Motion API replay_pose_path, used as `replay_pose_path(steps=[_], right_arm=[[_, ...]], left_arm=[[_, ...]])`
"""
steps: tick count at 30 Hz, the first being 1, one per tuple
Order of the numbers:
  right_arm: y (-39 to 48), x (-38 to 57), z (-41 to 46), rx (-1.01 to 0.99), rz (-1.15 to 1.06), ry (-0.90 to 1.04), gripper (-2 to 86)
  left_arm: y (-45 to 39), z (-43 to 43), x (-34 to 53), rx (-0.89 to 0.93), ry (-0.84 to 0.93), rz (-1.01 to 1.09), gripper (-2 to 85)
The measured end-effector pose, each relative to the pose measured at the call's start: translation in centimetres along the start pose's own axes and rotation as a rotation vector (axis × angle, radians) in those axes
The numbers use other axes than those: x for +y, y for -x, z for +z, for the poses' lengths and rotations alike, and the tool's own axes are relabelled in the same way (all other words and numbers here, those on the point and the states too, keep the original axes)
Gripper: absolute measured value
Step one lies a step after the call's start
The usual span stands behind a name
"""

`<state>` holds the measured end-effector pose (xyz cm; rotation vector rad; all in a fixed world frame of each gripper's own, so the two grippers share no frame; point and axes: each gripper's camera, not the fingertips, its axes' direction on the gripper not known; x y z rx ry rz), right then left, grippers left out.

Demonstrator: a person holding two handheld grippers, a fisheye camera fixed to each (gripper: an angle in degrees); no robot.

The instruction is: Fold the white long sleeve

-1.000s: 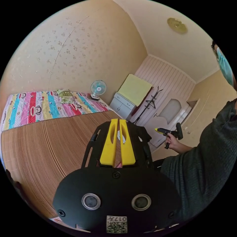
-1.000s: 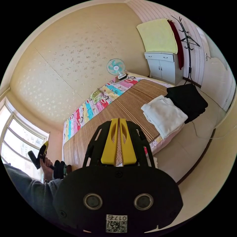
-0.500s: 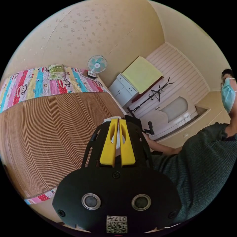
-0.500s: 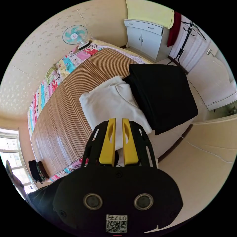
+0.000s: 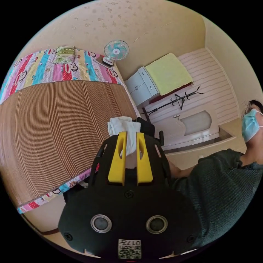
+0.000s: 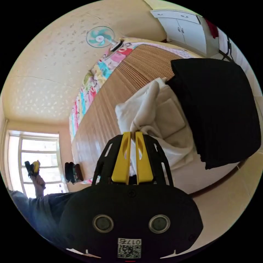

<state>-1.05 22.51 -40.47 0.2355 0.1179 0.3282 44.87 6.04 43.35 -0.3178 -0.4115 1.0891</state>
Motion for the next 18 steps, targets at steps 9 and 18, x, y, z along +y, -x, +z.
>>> replay_pose_path(steps=[9, 18], right_arm=[[15.9, 2.5, 2.3, -0.471, -0.457, 0.154, 2.8], [25.7, 5.1, -6.6, -0.655, -0.852, -0.053, 2.0]], left_arm=[[5.6, 10.7, -9.5, 0.265, 0.239, -0.208, 20.2], [-2.3, -5.9, -9.3, 0.750, 0.189, 0.580, 7.2]])
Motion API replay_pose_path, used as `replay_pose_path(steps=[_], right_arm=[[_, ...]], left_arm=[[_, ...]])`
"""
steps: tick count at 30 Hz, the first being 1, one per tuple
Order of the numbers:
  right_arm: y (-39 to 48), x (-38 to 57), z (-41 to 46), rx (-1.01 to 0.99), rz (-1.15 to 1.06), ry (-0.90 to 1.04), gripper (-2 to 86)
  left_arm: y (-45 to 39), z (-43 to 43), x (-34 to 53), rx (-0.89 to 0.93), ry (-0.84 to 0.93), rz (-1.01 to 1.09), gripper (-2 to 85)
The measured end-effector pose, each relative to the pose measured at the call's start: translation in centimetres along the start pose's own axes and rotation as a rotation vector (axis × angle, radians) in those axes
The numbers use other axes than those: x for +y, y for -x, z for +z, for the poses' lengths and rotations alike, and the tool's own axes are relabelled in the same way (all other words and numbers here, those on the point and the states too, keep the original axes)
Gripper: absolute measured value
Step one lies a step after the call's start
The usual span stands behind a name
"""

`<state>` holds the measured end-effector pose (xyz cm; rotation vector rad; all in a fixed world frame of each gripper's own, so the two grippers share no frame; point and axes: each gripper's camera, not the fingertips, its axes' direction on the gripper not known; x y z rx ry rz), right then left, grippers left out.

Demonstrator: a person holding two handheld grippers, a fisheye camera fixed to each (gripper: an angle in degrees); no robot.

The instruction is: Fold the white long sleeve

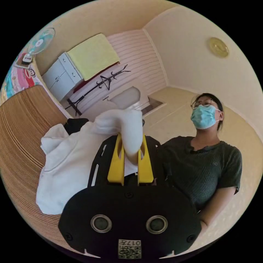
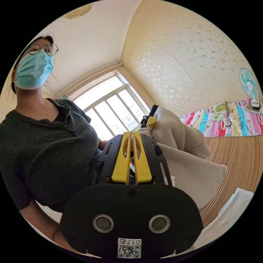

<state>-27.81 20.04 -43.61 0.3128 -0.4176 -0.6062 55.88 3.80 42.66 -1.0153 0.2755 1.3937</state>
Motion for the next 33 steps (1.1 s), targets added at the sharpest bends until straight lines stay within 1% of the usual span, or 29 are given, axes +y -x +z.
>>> replay_pose_path(steps=[1, 2, 3, 4, 5, 6, 8, 10, 11, 12, 13, 14, 15, 16, 17, 18, 19, 21, 22, 24, 26, 28, 30, 32, 33], right_arm=[[1.3, -0.2, -0.8, 0.036, -0.043, -0.050, 2.4], [1.8, -0.3, -1.0, 0.070, -0.059, -0.065, 3.1], [2.5, -0.8, -1.2, 0.151, -0.071, -0.080, 4.4], [2.8, -1.4, -1.1, 0.229, -0.075, -0.087, 6.7], [2.9, -1.9, -0.8, 0.249, -0.077, -0.091, 7.8], [2.9, -2.9, -0.1, 0.231, -0.093, -0.090, 9.7], [2.6, -4.5, 2.0, 0.119, -0.132, -0.065, 12.0], [2.6, -6.5, 6.9, -0.065, -0.193, 0.052, 13.8], [2.7, -6.8, 8.4, -0.110, -0.208, 0.091, 13.8], [2.8, -7.2, 11.4, -0.179, -0.217, 0.181, 13.7], [3.4, -7.2, 14.3, -0.186, -0.241, 0.280, 11.1], [3.7, -7.1, 15.5, -0.173, -0.262, 0.316, 9.8], [4.2, -6.9, 17.0, -0.108, -0.256, 0.336, 7.4], [4.5, -7.0, 17.6, -0.002, -0.217, 0.310, 5.7], [4.6, -7.2, 17.7, 0.055, -0.195, 0.294, 5.4], [5.0, -7.6, 17.8, 0.171, -0.165, 0.275, 4.8], [6.0, -8.2, 18.0, 0.301, -0.169, 0.264, 4.3], [7.8, -9.3, 18.3, 0.425, -0.197, 0.216, 4.0], [8.9, -10.3, 18.2, 0.457, -0.188, 0.162, 3.9], [10.5, -11.8, 18.3, 0.510, -0.164, 0.095, 3.7], [12.7, -13.1, 19.2, 0.634, -0.222, 0.080, 3.6], [15.9, -14.3, 21.7, 0.805, -0.364, 0.127, 3.6], [17.5, -15.1, 23.6, 0.862, -0.418, 0.165, 3.5], [18.7, -15.6, 25.4, 0.836, -0.447, 0.201, 3.6], [19.4, -15.7, 26.4, 0.820, -0.455, 0.220, 3.6]], left_arm=[[-1.5, -0.7, -0.2, 0.035, 0.001, 0.055, 7.2], [-4.6, -2.0, -0.7, 0.109, 0.015, 0.162, 7.0], [-7.5, -3.0, -1.1, 0.176, 0.045, 0.254, 6.8], [-8.9, -3.4, -1.3, 0.206, 0.067, 0.293, 6.7], [-11.6, -3.8, -1.7, 0.251, 0.119, 0.356, 6.7], [-14.0, -3.8, -1.9, 0.268, 0.173, 0.404, 6.7], [-17.0, -3.5, -1.7, 0.257, 0.241, 0.451, 6.7], [-19.6, -2.9, -1.1, 0.206, 0.311, 0.476, 6.7], [-21.2, -2.6, -0.4, 0.141, 0.347, 0.494, 6.8], [-22.7, -2.4, 0.4, 0.062, 0.374, 0.507, 6.8], [-23.4, -2.5, 0.8, 0.024, 0.385, 0.511, 6.9], [-24.7, -2.8, 1.7, -0.055, 0.402, 0.507, 7.0], [-25.8, -3.6, 2.6, -0.154, 0.415, 0.473, 7.2], [-26.2, -4.0, 3.0, -0.209, 0.416, 0.443, 7.2], [-26.8, -5.3, 3.8, -0.328, 0.393, 0.359, 7.6], [-27.2, -6.8, 4.6, -0.441, 0.350, 0.256, 8.3], [-27.4, -7.7, 5.0, -0.491, 0.326, 0.205, 8.7], [-28.5, -11.0, 7.3, -0.642, 0.202, 0.073, 10.6], [-29.0, -11.9, 8.0, -0.663, 0.158, 0.056, 10.7], [-30.8, -14.9, 10.4, -0.700, -0.042, 0.013, 11.9], [-32.1, -15.9, 11.5, -0.728, -0.154, -0.008, 14.3], [-33.4, -15.0, 11.4, -0.786, -0.158, 0.008, 16.2], [-34.6, -11.9, 9.9, -0.896, -0.058, 0.040, 17.5], [-35.1, -9.7, 8.6, -0.940, -0.010, 0.048, 19.5], [-35.2, -8.8, 7.9, -0.943, -0.014, 0.036, 20.6]])
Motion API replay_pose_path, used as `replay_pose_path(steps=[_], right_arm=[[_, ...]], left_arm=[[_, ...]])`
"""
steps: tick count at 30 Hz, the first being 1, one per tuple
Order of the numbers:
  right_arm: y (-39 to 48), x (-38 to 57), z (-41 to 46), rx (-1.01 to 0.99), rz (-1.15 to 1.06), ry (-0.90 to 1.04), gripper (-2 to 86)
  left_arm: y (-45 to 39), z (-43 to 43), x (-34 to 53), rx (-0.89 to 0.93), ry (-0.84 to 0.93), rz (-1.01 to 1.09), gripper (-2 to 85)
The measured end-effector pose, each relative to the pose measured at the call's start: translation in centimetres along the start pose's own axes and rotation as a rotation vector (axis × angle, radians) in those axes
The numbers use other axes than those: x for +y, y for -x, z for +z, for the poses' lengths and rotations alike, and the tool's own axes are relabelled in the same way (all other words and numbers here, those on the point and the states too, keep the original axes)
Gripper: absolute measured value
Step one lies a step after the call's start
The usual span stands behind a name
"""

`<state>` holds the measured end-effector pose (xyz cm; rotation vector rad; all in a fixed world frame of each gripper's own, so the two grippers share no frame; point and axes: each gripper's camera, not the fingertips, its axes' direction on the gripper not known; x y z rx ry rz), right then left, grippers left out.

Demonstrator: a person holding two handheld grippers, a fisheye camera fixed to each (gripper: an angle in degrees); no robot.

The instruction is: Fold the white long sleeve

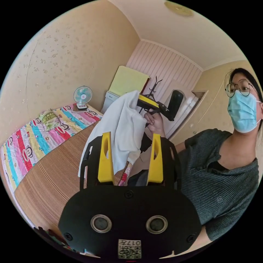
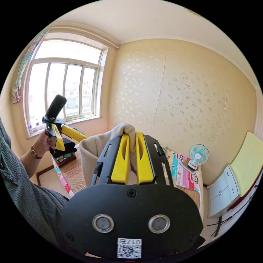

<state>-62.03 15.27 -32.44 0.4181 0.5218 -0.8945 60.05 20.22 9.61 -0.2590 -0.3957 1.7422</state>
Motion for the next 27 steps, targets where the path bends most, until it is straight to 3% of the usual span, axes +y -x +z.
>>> replay_pose_path(steps=[5, 8, 11, 15, 17, 23, 27], right_arm=[[4.2, -1.9, 0.7, 0.088, -0.076, 0.076, 4.2], [6.2, -2.0, 1.2, 0.107, -0.129, 0.104, 4.7], [5.1, -1.4, 1.1, 0.071, -0.066, 0.129, 5.2], [0.8, 1.3, -1.4, -0.238, 0.017, -0.022, 7.1], [-0.5, 2.8, -2.5, -0.338, 0.019, -0.094, 6.9], [-1.9, 8.4, -2.3, -0.611, 0.056, -0.099, 12.3], [0.1, 12.1, 0.3, -0.831, 0.141, -0.091, 14.1]], left_arm=[[-0.3, 0.6, -0.5, 0.091, -0.062, -0.150, 19.5], [0.9, 0.4, 0.8, 0.044, -0.074, -0.265, 12.3], [0.9, -1.9, 2.1, 0.059, -0.122, -0.197, 4.2], [-1.2, -8.8, 2.5, 0.051, -0.314, 0.068, 1.6], [-1.6, -11.6, 2.3, 0.042, -0.372, 0.106, 1.2], [-2.8, -19.7, 2.8, 0.235, -0.663, 0.176, 1.1], [-5.2, -22.9, 3.4, 0.191, -0.754, 0.173, 1.4]])
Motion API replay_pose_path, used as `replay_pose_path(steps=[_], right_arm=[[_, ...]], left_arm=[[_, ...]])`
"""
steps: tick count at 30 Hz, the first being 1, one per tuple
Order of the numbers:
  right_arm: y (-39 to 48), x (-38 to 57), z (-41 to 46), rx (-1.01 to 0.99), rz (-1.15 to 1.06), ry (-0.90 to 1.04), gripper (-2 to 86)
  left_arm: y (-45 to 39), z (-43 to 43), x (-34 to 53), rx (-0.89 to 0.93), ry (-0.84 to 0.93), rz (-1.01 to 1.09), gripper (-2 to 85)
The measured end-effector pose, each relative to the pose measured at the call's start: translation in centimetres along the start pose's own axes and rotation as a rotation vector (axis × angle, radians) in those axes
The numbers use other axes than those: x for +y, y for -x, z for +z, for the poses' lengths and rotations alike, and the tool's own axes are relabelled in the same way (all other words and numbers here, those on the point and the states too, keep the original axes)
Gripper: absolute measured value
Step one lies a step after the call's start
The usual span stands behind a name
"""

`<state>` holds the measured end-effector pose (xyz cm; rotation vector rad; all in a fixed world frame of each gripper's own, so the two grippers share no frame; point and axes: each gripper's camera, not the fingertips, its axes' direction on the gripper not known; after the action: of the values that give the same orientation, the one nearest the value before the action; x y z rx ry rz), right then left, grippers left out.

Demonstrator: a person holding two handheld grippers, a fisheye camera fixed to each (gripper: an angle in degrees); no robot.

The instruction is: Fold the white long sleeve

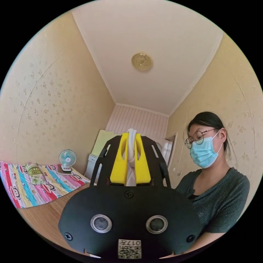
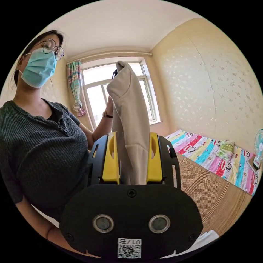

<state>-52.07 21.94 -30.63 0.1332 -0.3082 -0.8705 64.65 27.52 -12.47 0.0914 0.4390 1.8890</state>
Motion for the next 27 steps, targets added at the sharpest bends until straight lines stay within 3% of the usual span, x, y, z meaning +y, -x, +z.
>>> replay_pose_path(steps=[3, 5, 9, 13, 15, 18, 21, 27], right_arm=[[-0.9, 0.7, 3.4, 0.129, 0.064, 0.159, 9.2], [-2.0, 0.2, 3.0, 0.281, 0.129, 0.148, 4.7], [-4.7, -3.4, -3.5, 0.510, 0.253, -0.113, 3.9], [-2.3, -7.9, -7.7, 0.718, 0.106, -0.306, 3.5], [-1.6, -9.1, -7.2, 0.736, 0.061, -0.319, 3.3], [-1.3, -9.9, -5.8, 0.698, 0.019, -0.304, 3.1], [-2.1, -9.6, -5.0, 0.631, 0.009, -0.226, 2.8], [-3.7, -7.9, -6.5, 0.372, 0.042, -0.267, 2.2]], left_arm=[[-1.9, -1.2, -0.9, -0.064, 0.003, 0.063, 2.1], [-2.3, -2.2, -1.6, -0.114, 0.040, 0.081, 2.5], [0.0, -7.0, -2.2, -0.197, 0.100, 0.019, 3.4], [4.6, -10.6, -0.2, -0.135, 0.337, -0.069, 3.7], [7.2, -12.8, 3.7, -0.080, 0.396, -0.151, 3.1], [8.8, -15.0, 9.3, -0.142, 0.402, -0.233, 1.4], [8.3, -17.2, 13.7, -0.060, 0.328, -0.229, 0.5], [4.6, -18.7, 12.2, 0.013, 0.267, -0.175, 0.0]])
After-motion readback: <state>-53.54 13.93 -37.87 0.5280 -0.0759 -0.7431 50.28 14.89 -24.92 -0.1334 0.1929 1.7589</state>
